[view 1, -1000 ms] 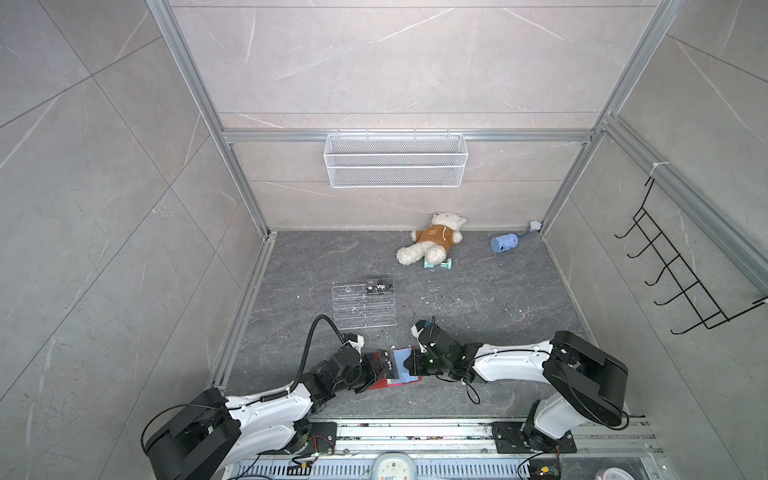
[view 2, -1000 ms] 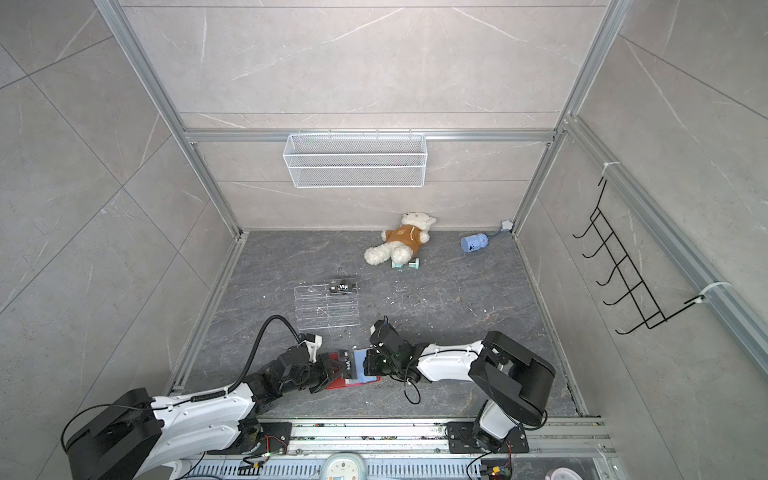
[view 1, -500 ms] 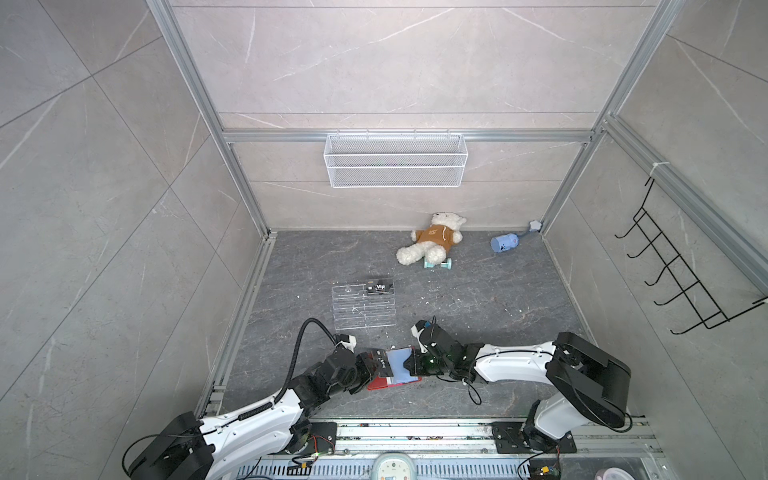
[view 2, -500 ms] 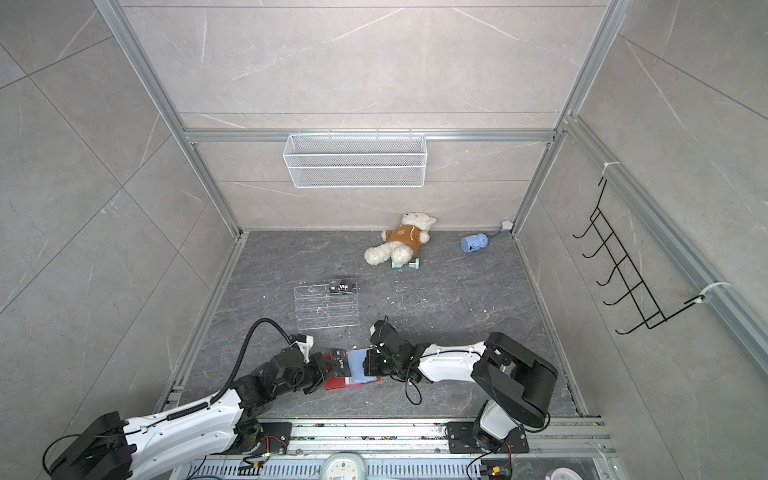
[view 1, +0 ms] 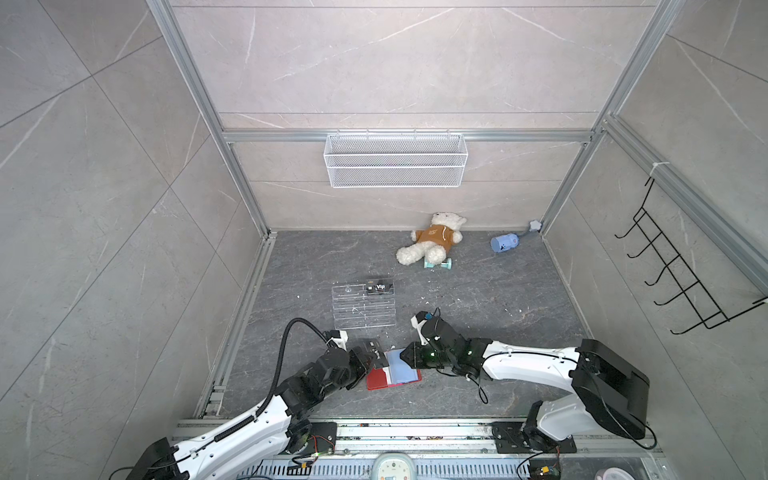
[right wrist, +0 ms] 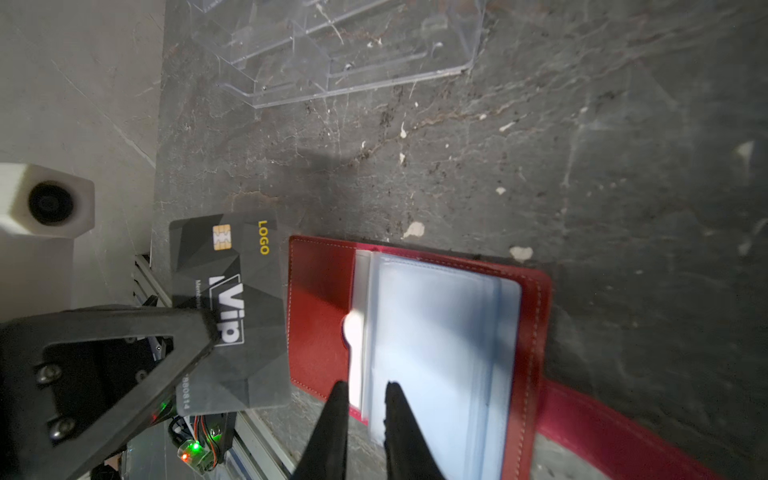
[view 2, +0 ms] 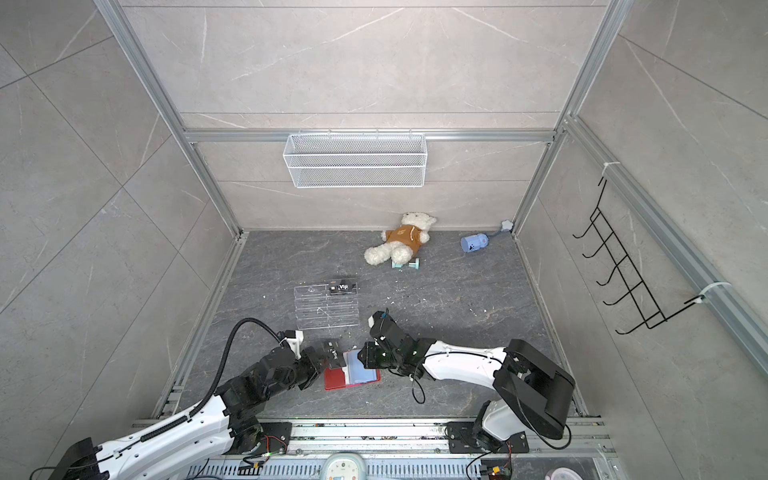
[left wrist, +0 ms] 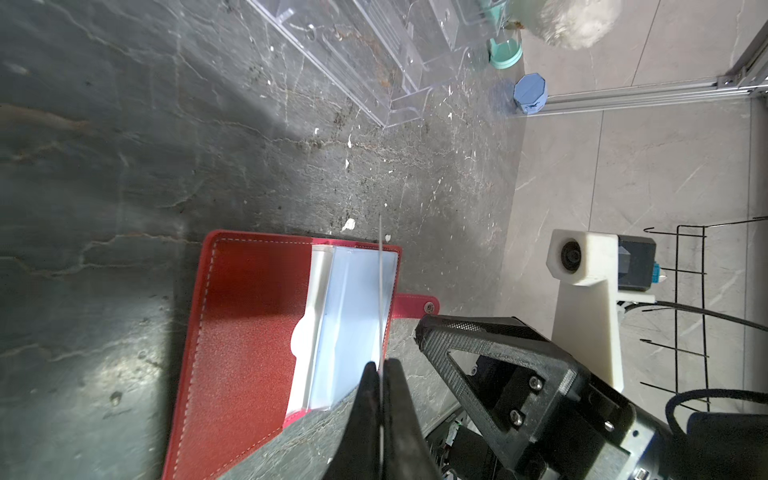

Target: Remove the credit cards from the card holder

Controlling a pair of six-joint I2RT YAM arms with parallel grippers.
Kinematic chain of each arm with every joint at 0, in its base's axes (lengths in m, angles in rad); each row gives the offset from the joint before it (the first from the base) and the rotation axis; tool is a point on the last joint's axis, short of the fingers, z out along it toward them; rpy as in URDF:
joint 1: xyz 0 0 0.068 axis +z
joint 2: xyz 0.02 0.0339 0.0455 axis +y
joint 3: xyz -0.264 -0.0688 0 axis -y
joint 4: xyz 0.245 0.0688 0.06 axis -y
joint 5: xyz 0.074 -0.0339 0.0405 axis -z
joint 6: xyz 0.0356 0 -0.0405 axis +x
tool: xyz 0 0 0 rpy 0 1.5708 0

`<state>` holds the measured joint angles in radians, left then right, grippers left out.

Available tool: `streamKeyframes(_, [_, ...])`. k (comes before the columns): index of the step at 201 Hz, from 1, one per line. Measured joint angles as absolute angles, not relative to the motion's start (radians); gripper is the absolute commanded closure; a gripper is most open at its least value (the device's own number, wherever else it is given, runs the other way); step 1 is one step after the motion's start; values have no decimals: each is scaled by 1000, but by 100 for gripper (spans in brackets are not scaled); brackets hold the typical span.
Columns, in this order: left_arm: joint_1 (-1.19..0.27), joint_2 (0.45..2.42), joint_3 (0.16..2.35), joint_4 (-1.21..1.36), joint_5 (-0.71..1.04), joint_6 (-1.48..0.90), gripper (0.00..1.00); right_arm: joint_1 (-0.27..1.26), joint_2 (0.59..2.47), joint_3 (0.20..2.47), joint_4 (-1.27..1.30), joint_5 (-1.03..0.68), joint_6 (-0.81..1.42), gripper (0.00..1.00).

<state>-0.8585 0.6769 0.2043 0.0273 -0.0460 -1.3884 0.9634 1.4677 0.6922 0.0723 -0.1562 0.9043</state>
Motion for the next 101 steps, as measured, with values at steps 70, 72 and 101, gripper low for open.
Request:
streamKeyframes(70, [-859,667,233,22,-91,-1422,100,962,1323,691,37,-77,893,27])
streamKeyframes(72, [-859,667,234,22,-93,-1423,100,962,1318,691,37,-77,889,26])
streamKeyframes(101, [-859,667,255,32,-113,-1445,100,961,1254,670,62,-53,888,15])
